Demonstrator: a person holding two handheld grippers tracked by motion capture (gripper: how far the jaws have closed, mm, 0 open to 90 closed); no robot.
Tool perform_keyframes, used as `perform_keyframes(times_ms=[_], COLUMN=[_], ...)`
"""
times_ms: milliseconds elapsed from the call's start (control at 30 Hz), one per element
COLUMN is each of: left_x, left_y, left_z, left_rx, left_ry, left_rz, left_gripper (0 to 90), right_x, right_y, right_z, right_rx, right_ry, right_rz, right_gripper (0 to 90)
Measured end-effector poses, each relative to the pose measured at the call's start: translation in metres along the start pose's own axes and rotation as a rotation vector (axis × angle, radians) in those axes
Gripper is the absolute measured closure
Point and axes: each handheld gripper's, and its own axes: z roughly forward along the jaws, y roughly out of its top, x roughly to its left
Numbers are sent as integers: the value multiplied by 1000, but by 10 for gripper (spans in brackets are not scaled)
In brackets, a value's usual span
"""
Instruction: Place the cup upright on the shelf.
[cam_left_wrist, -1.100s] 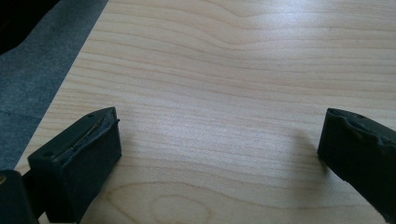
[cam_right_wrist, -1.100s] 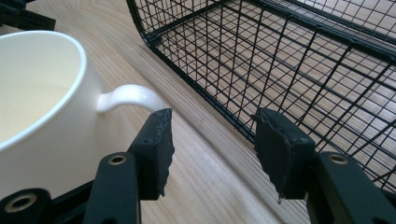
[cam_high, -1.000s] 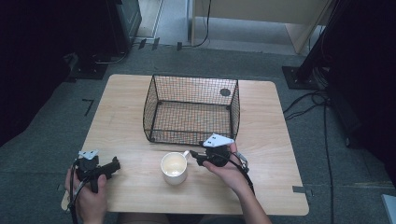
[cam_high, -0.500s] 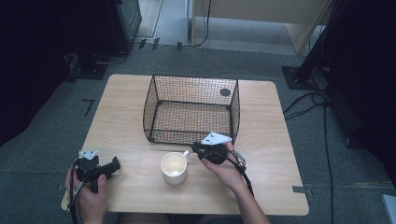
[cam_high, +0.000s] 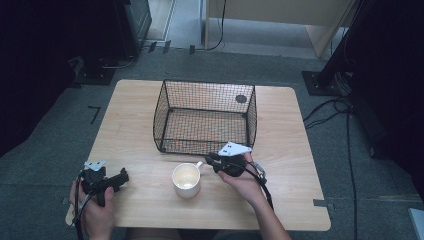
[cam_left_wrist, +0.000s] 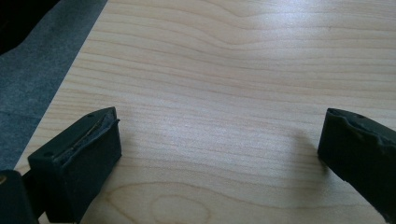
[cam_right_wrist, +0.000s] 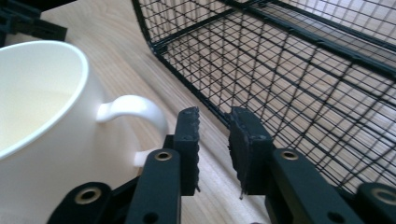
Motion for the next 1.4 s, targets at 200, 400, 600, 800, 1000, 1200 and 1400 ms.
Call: perform_keyframes(times_ms=[200,400,600,800,1000,1200,1400], left_x=[0,0,-1,-1,-1,-1,-1], left_y=[0,0,0,0,0,0,0], left_z=[0,0,0,0,0,0,0], left_rx=[0,-1,-1,0,0,0,-1], left_ry=[0,-1,-1,-1,-1,-1,-1], left_rz=[0,-1,0,0,1,0,0], left_gripper=[0,0,0,0,0,0,0], right_x=[2,4,10,13,15,17,15], right_y=[-3,-7,-3,0,1,-1,-11], right_z=[-5,-9,0,11,17,13,1], right_rx=[0,20,15,13,-4,-3,-11], right_ry=[23,67,69,76,72,61,47], right_rz=[-39,-72,-92,-89,-89,-119,-98], right_gripper=[691,650,626,633,729,830,828])
